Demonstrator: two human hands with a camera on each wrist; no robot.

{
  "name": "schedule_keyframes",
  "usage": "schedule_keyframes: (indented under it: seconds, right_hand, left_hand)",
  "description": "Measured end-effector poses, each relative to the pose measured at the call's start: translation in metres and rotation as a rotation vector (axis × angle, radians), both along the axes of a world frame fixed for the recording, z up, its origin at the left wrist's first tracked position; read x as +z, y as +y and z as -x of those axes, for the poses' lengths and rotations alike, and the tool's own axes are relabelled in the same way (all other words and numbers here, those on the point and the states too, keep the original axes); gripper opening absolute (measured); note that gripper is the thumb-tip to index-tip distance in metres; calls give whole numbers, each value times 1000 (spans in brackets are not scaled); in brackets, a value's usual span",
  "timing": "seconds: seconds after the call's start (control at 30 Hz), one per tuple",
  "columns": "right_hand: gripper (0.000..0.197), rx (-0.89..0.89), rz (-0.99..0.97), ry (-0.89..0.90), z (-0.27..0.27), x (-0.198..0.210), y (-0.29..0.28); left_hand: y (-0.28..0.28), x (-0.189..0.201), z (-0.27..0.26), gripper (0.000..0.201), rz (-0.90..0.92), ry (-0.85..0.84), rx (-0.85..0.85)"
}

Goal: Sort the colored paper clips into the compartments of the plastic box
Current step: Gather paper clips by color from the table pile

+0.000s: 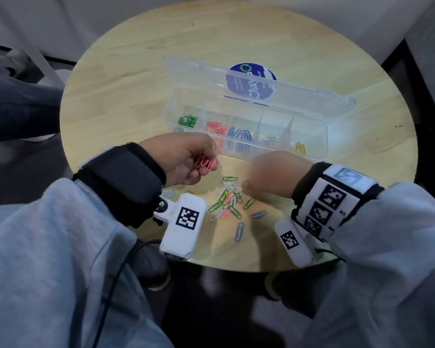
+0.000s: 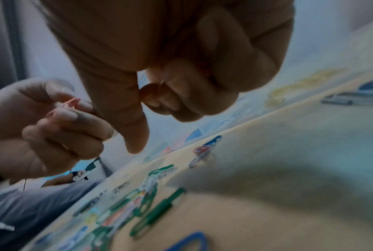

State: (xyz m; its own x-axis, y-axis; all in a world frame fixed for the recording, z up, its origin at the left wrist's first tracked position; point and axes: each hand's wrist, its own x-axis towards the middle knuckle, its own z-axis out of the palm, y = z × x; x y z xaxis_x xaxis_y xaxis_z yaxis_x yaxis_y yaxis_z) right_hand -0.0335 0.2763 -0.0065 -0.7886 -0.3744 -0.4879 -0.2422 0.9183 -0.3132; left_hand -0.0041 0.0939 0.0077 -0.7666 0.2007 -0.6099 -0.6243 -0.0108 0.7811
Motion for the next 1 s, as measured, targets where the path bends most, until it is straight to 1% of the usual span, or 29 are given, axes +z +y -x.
schedule_keyframes:
  seconds: [0.07,0.13,0.2,0.3,0.37,0.47,0.53,0.63,0.73,0.8,0.9,1.0]
  right_hand:
    - [46,-53,38,-54,1,1,1]
    - [46,-86,62,-70,1,2,2]
    - [45,-74,63,-34,2,1,2]
    - [43,-25,59,78,0,-2,1]
    - [38,2,53,93,-1,-4,0]
    - [20,18,2,109,0,-6,1]
    - [17,19,-70,129,1,-6,2]
    - [13,31,-176,130,1,-9,2]
    - [6,56,-219,91,2,-10,0]
    - [4,68,-233,69,2,-9,-1]
    - [5,90,-247,56,3,-7,-1]
    - [11,86,-250,60,2,-5,-2]
  left_hand:
    - [-1,-2,1,10,-28,-28,37]
    - [-3,-3,2,21,-34,-47,67]
    - [-2,-3,2,27,-38,-41,79]
    - [0,-1,2,28,-18,-11,90]
    - [-1,1,3,29,-24,-13,85]
    - [-4,3,5,35,-70,-41,68]
    - [-6,5,5,34,-79,-49,62]
    - [-7,5,4,31,-41,-52,59]
    - [-3,2,3,28,82,-36,35]
    - [0,-1,3,27,239,-4,-21]
    - [4,-6,2,29,478,92,-201]
    - [10,-9,-5,21,694,183,-353]
